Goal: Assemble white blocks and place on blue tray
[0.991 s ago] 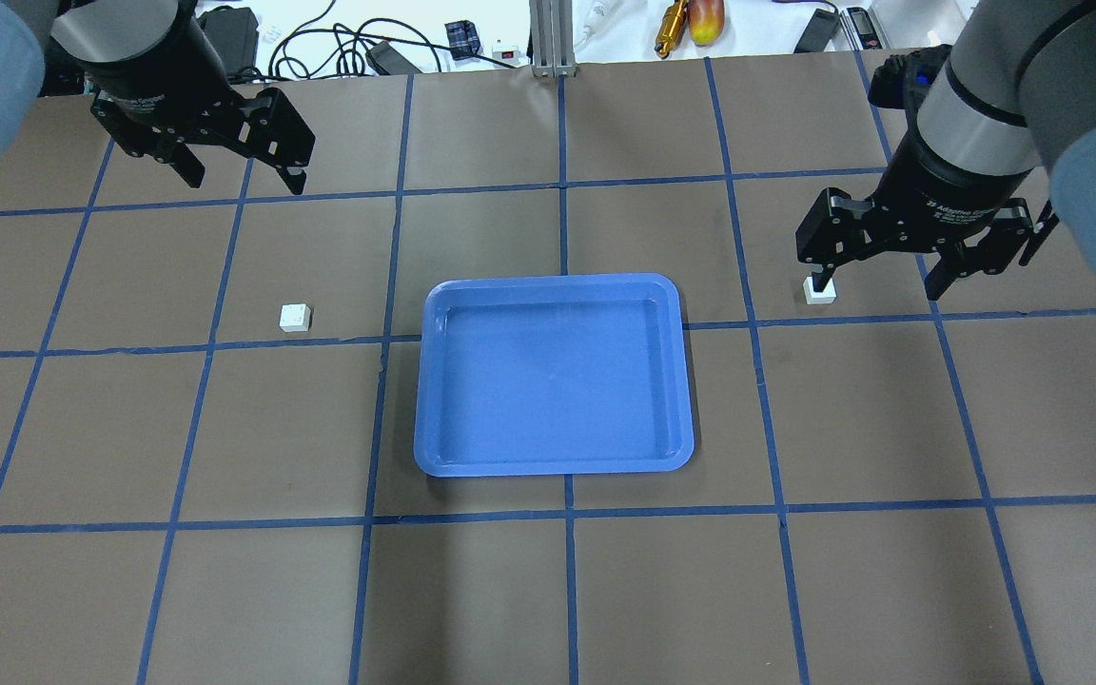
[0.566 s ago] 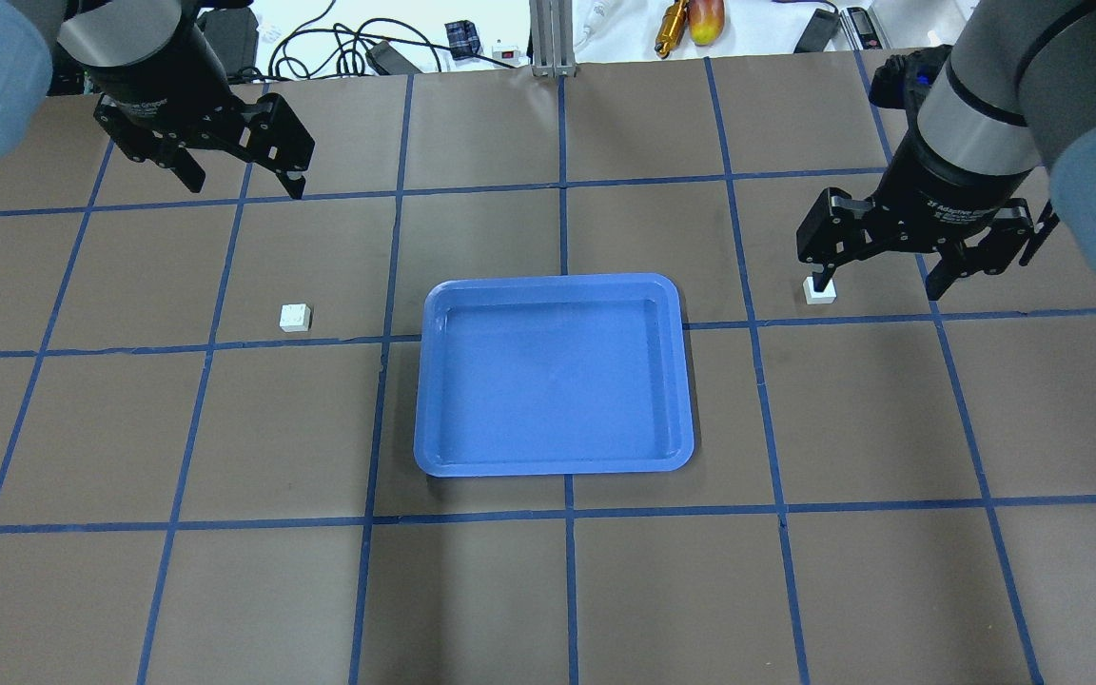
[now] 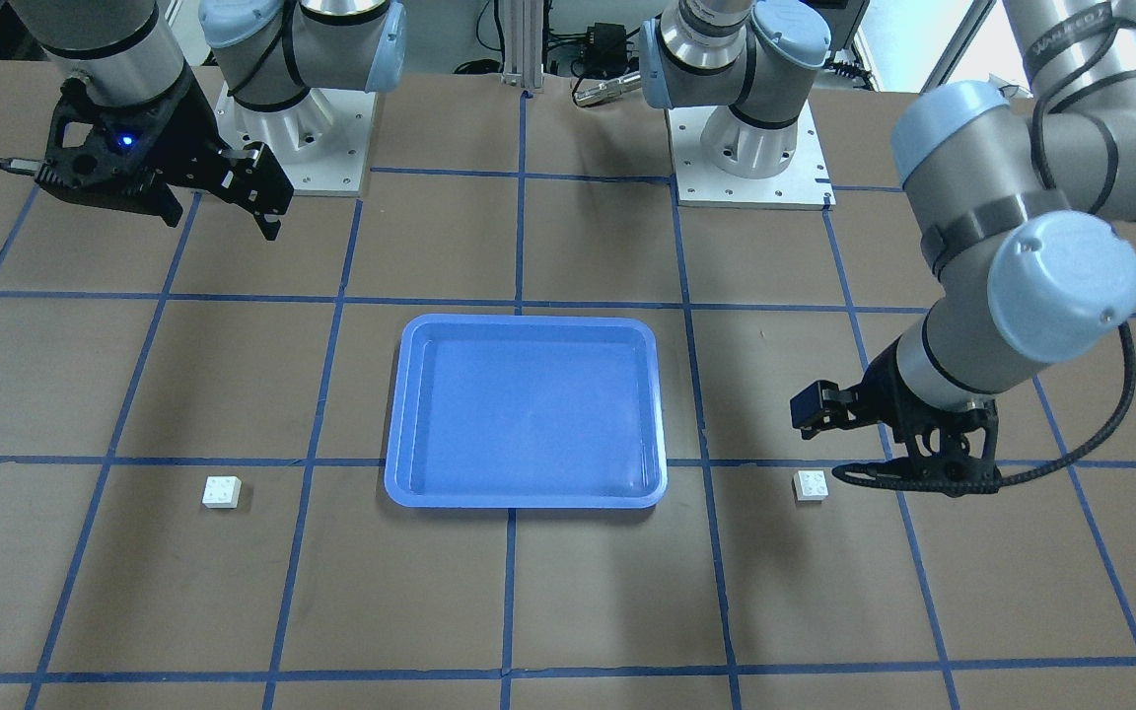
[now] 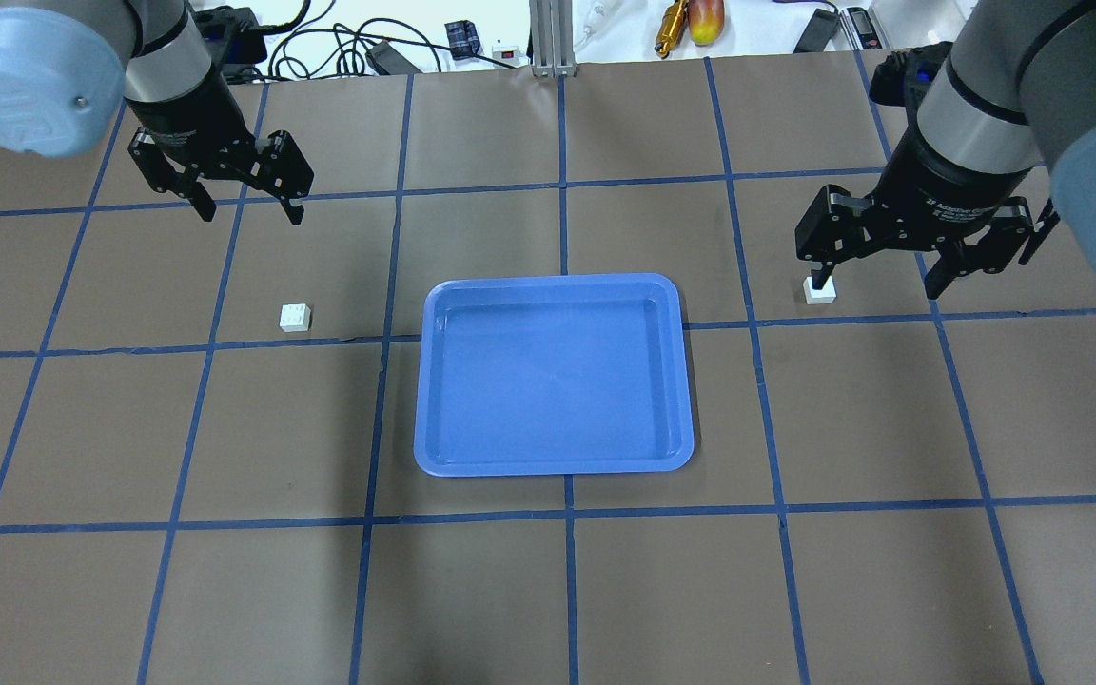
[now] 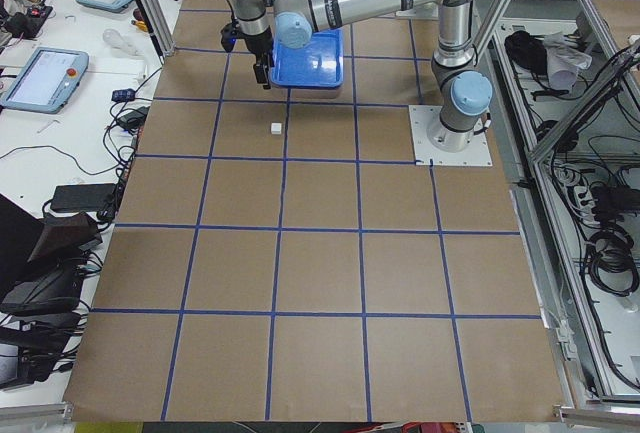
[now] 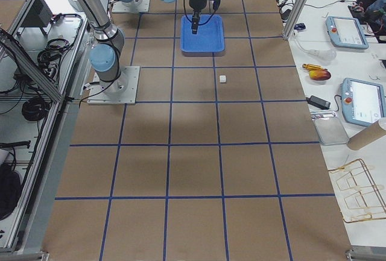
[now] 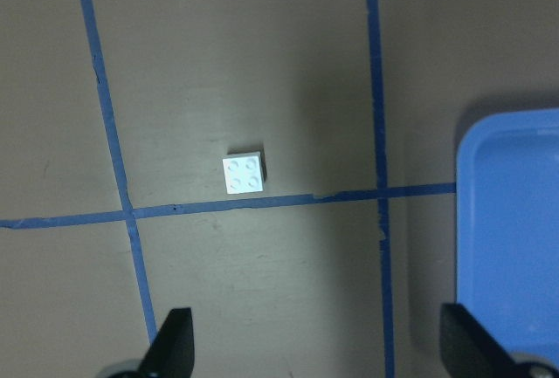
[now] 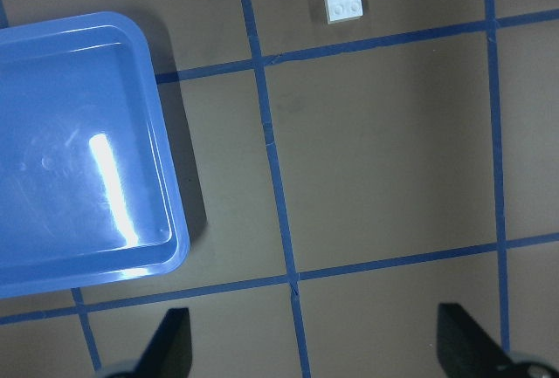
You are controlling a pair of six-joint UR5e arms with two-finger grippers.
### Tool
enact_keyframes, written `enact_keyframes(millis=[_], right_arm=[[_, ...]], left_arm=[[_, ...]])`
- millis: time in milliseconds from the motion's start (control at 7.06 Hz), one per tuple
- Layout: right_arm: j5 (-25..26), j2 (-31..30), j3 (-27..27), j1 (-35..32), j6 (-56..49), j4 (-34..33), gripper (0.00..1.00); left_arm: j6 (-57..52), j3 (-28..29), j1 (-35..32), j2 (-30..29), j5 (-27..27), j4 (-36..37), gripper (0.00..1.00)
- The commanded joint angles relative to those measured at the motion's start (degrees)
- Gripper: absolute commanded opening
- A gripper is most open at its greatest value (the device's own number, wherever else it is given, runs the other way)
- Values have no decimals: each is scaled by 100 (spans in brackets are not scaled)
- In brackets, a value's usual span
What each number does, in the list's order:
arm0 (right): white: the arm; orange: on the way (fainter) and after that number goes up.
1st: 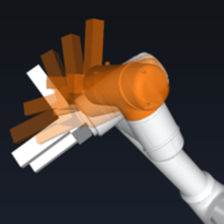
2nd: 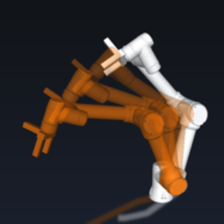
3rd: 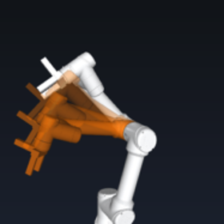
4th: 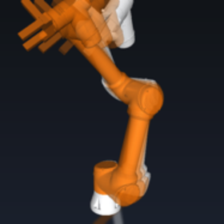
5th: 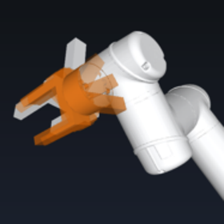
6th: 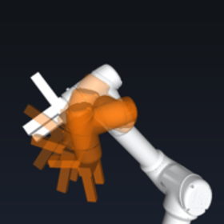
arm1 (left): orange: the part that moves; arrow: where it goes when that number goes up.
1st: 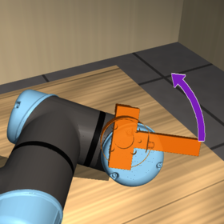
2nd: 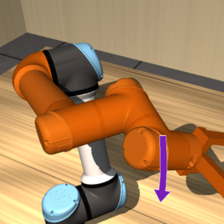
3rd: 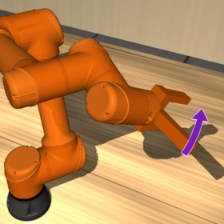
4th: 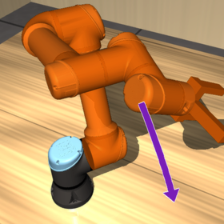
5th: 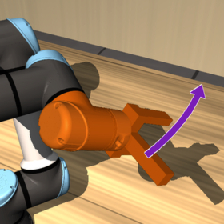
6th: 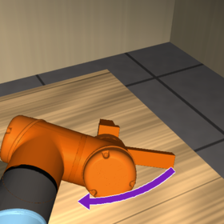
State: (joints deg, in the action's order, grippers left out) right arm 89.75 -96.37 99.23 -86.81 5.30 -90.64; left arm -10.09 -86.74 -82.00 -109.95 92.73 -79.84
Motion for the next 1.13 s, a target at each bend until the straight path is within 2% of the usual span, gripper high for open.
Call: enact_keyframes(millis=[0,142,425,566,708,850,991], right_arm=[[-28,39,-9,14,-116,-24,100],[-115,170,18,50,-317,-433,100],[-142,444,9,329,-2452,-560,100],[-229,548,9,731,-3612,-552,100],[-578,724,-34,1101,-4433,-700,100],[-660,986,-26,1383,-4972,-762,100],[-721,1076,-35,1577,-5934,-858,100]], left_arm=[[-202,-473,122,-578,17,1289,100],[-647,-815,175,-807,8,1931,100],[-809,-993,246,-826,17,2034,100],[-845,-1107,246,-861,-18,2043,100],[-897,-1204,255,-862,-18,2069,100],[-880,-1292,263,-862,-18,2087,100],[-811,-1345,272,-862,-1,2174,81]])
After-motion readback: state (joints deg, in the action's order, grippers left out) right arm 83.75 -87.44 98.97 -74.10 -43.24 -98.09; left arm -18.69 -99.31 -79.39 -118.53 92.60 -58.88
